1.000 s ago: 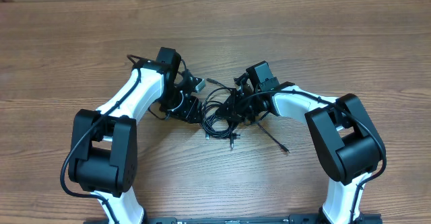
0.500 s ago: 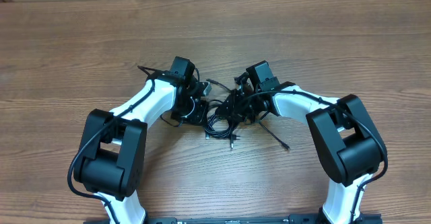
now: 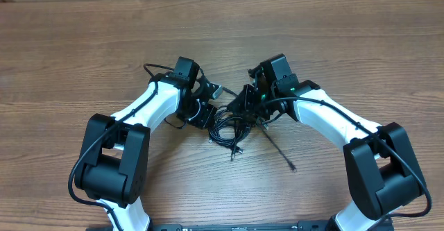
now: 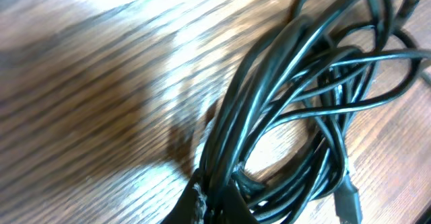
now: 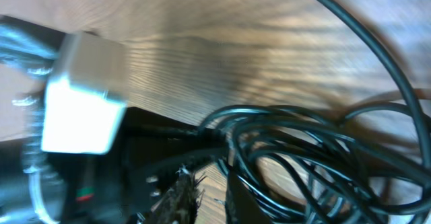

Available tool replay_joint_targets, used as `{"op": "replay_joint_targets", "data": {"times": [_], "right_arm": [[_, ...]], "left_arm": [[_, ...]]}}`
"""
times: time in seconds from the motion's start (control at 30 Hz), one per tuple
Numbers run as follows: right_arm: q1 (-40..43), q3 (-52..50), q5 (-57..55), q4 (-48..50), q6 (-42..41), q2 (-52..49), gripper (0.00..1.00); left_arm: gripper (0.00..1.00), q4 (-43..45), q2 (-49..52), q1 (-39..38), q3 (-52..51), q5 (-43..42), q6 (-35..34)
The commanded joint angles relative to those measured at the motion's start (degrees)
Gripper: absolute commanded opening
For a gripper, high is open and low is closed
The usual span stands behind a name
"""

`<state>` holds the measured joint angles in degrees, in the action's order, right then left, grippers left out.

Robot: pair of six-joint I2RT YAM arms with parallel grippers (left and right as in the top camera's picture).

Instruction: Untangle cables

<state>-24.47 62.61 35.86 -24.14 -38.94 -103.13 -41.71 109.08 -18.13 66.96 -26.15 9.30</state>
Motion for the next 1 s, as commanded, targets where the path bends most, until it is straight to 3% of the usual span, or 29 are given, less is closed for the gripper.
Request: {"op": "replay_joint_targets", "data": {"times": [0.0,0.37,0.77,0.87,0.97], "right_arm": [[0.04,0.39,-0.68,-1.97,-3.8,0.48,0.12],[-0.63,0.39,-2.71,-7.1,-21.57,0.48,0.23],[-4.22,0.39,-15.45,-7.28,-34.99,0.48,0.24],[-5.25,0.39,-19.71,-7.13,-38.29,0.48,0.33],[-5.97,0.39,-21.29,-5.6,-39.3,0.46,0.34]], "left_arm": [[0.04,0.39,-1.97,0.22,1.97,-2.64,6.38],[0.04,2.91,-4.63,0.2,2.05,-9.68,7.02],[0.04,4.28,-4.61,0.2,2.03,-10.97,7.45],[0.04,4.26,-4.61,-0.15,2.03,-11.74,7.43],[0.04,4.35,-4.61,-0.68,2.03,-12.07,7.43]]}}
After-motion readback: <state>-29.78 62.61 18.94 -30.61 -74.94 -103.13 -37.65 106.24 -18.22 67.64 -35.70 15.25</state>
